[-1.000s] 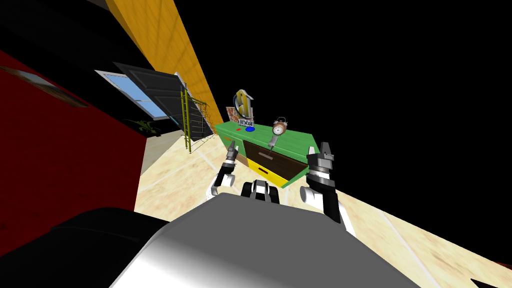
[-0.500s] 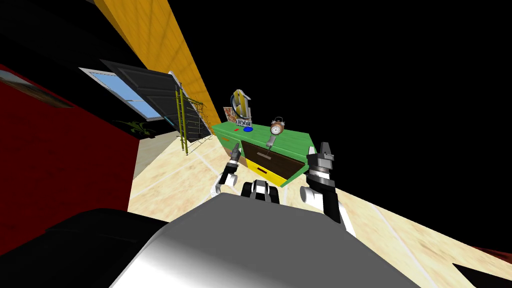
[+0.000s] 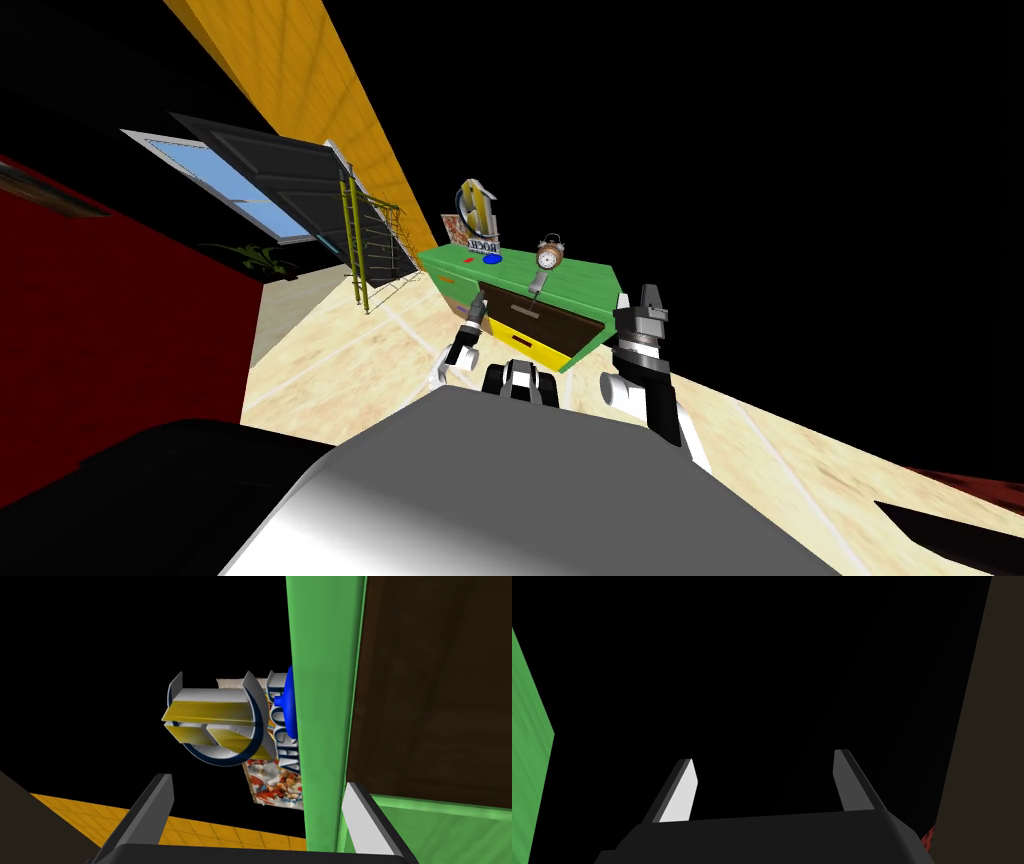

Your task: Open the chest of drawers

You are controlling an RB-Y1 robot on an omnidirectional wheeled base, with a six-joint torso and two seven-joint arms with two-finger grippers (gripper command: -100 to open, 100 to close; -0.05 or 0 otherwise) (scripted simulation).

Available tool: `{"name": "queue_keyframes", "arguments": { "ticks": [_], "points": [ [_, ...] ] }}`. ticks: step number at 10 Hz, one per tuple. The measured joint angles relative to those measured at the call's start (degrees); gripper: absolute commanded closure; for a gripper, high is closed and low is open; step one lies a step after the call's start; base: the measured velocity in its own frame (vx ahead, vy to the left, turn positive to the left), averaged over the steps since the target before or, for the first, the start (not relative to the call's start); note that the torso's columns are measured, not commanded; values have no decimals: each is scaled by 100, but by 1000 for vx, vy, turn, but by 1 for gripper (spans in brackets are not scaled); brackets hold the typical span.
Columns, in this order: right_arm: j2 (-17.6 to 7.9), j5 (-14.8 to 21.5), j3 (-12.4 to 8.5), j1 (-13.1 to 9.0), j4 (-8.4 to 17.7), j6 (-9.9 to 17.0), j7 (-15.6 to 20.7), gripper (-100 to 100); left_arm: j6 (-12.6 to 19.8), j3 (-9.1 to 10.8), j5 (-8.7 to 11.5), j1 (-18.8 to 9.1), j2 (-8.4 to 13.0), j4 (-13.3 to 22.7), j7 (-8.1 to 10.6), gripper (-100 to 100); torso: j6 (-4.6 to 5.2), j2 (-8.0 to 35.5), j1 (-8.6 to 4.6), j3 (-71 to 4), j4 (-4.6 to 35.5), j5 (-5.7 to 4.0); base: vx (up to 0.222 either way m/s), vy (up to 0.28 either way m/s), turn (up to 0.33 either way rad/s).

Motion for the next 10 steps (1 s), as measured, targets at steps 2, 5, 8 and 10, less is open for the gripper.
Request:
{"name": "queue_keyframes", "arguments": {
  "ticks": [2, 5, 8, 10],
  "points": [
    [0, 0, 0, 0, 0, 0, 0, 0, 34, -82, -53, -84, -34, 262, -12, -100, 0, 1, -1, 0, 0, 0, 4, -12, -91],
    [0, 0, 0, 0, 0, 0, 0, 0, 237, -200, -123, -235, -16, 553, -12, -100, 0, 1, 2, 0, 0, 0, 3, -10, -56],
    [0, 0, 0, 0, 0, 0, 0, 0, 353, -341, -214, -359, -15, 931, -22, -100, 0, 0, -2, 0, 0, -1, 4, -12, -76],
    [0, 0, 0, 0, 0, 0, 0, 0, 434, -431, -276, -482, -25, 1237, -43, -100, -1, 1, 1, 0, 0, 0, 4, -11, -69]
  ]
}}
